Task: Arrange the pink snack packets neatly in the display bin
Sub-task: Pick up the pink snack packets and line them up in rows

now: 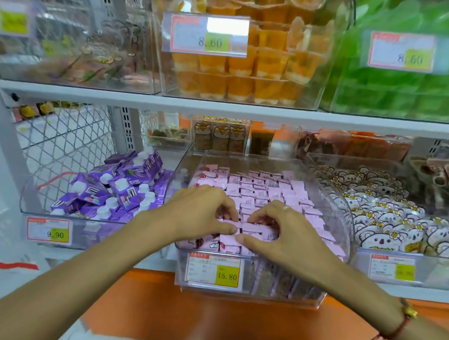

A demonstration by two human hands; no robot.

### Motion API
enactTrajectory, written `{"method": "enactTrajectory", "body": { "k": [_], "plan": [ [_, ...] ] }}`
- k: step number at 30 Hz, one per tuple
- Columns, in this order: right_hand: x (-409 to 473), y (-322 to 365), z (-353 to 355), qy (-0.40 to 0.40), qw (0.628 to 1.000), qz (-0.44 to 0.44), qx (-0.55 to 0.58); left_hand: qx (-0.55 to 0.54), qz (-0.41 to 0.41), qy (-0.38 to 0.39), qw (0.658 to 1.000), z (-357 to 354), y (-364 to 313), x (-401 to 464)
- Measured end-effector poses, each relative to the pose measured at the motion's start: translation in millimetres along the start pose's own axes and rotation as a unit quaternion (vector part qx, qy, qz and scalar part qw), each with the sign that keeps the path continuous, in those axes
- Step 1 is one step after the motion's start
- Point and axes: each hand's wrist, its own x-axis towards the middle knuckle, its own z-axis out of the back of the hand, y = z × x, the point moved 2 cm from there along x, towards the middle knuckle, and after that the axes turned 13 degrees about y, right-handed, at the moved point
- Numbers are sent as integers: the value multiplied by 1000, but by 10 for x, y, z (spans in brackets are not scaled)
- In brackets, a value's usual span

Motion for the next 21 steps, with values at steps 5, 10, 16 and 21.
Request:
{"method": "enactTrajectory", "body": {
  "k": [5, 10, 16, 21],
  "plan": [
    [33, 17, -20, 38, 998, -5, -45, -7, -2, -77, 997, -76, -1, -39],
    [54, 9, -16, 51, 999, 4, -19, -26, -8, -178, 984, -216, -42, -95],
    [50, -4, -21, 52, 998, 1, -16, -163, -38, -329, 929, -157, -121, -147],
    [24, 13, -12, 63, 998, -13, -11, -282, -39, -434, 855, 123, -80, -283]
  ]
}}
